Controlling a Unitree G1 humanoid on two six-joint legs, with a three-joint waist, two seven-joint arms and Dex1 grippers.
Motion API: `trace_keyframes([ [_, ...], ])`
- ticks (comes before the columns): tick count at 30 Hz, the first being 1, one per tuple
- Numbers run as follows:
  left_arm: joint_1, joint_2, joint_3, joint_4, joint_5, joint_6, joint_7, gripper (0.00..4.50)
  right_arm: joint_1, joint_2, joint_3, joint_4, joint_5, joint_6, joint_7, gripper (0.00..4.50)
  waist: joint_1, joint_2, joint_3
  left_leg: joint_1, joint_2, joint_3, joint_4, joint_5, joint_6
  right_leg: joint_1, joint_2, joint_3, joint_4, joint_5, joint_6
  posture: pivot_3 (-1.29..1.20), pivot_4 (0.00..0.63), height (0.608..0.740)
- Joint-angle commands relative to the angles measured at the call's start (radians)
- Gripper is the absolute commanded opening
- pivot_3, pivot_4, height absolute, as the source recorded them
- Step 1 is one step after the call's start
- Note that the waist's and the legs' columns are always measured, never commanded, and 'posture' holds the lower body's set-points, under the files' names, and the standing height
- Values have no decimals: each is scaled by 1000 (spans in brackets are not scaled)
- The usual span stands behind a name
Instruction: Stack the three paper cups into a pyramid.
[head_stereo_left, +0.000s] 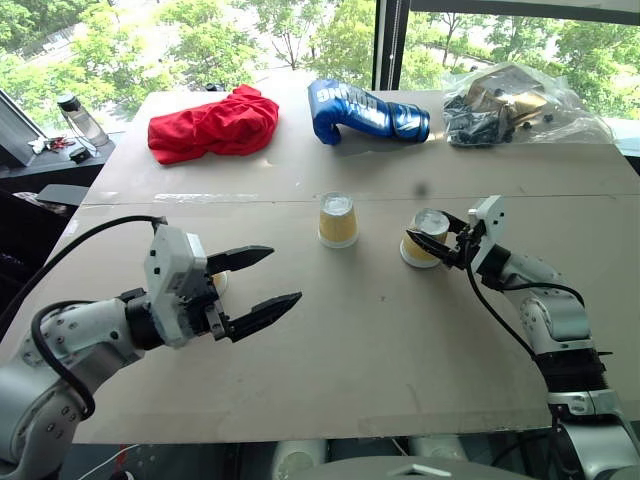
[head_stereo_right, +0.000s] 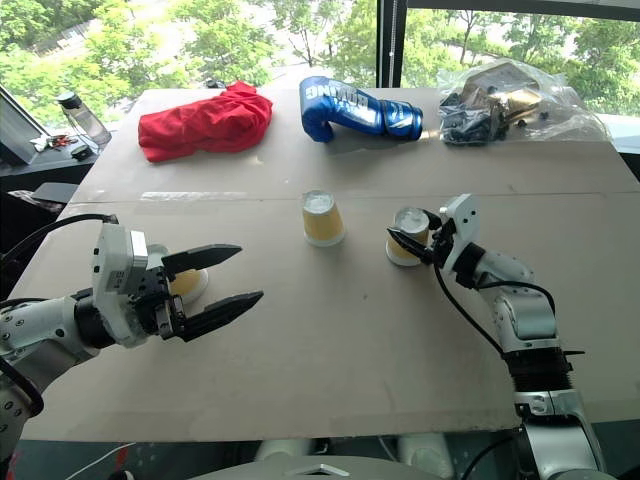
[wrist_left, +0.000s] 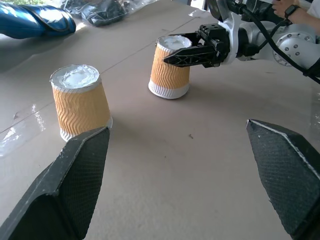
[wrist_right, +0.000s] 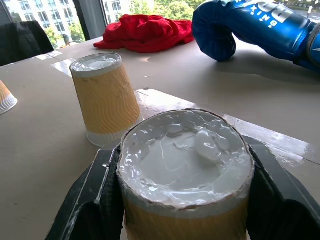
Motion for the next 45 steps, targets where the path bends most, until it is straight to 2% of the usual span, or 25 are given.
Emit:
trace_keyframes([
  [1, 12, -2, 42, -41, -24, -7, 9, 4500, -32, 8, 8, -2, 0, 18, 9, 2204, 0, 0, 0, -2, 0, 0, 0, 0, 0, -2, 0, 0, 0, 0, 0, 0, 150, 740],
  [5, 34, -3, 50, -58, -38, -6, -1, 4500, -63, 19, 19, 19, -6, 40, 9, 2204, -1, 0, 0, -11, 0, 0, 3, 1, -1, -11, 0, 0, 3, 0, 0, 0, 150, 740],
  [17, 27, 5, 42, -65, -64, -17, -19, 4500, -88, 26, 15, 41, -34, 45, 11, 2204, -1, 0, 0, -11, 0, 0, 3, 1, -1, -11, 1, 0, 4, 0, 0, 0, 150, 740],
  [18, 22, 6, 39, -63, -63, -17, -19, 4500, -86, 25, 12, 37, -31, 45, 13, 3249, -1, 0, 0, -11, 0, 0, 3, 1, -1, -11, 1, 0, 4, 0, 0, 0, 150, 740],
  [21, 8, 4, 28, -57, -60, -17, -17, 4500, -82, 30, -5, 23, -16, 32, 18, 4441, -1, 0, 0, -11, 0, 0, 4, 1, -1, -11, 1, 0, 4, 0, 0, 0, 150, 740],
  [28, -23, -44, -21, -51, -38, -24, 40, 4500, -43, -13, -66, -39, 13, -8, 48, 4441, 2, 0, 0, -11, 0, 0, 4, 1, -1, -11, 1, 0, 4, 0, 0, 0, 150, 740],
  [33, -104, -177, -176, -20, 104, -50, 213, 4500, 42, -79, -155, -172, 129, -17, 141, 4441, 9, 0, 0, -12, -1, 0, 5, 1, -1, -11, 0, 0, 4, 0, 0, 0, 150, 740],
  [37, -224, -336, -357, 122, 313, -140, 330, 4500, 183, -163, -230, -287, 217, -6, 230, 4441, 10, -1, -1, -12, -1, -1, 6, 0, -1, -10, 1, -1, 4, 0, 1, 0, 150, 740],
  [40, -274, -403, -418, 213, 426, -218, 362, 4500, 254, -191, -267, -322, 243, -31, 259, 4441, 9, -1, -1, -12, -1, -2, 8, 0, 0, -9, 2, -1, 5, 0, 1, 0, 150, 740],
  [45, -391, -504, -534, 487, 620, -427, 357, 4500, 438, -232, -360, -409, 307, -24, 292, 4441, 11, -1, -1, -13, -2, -2, 9, 0, 0, -9, 3, -1, 5, 1, 1, 0, 150, 740],
])
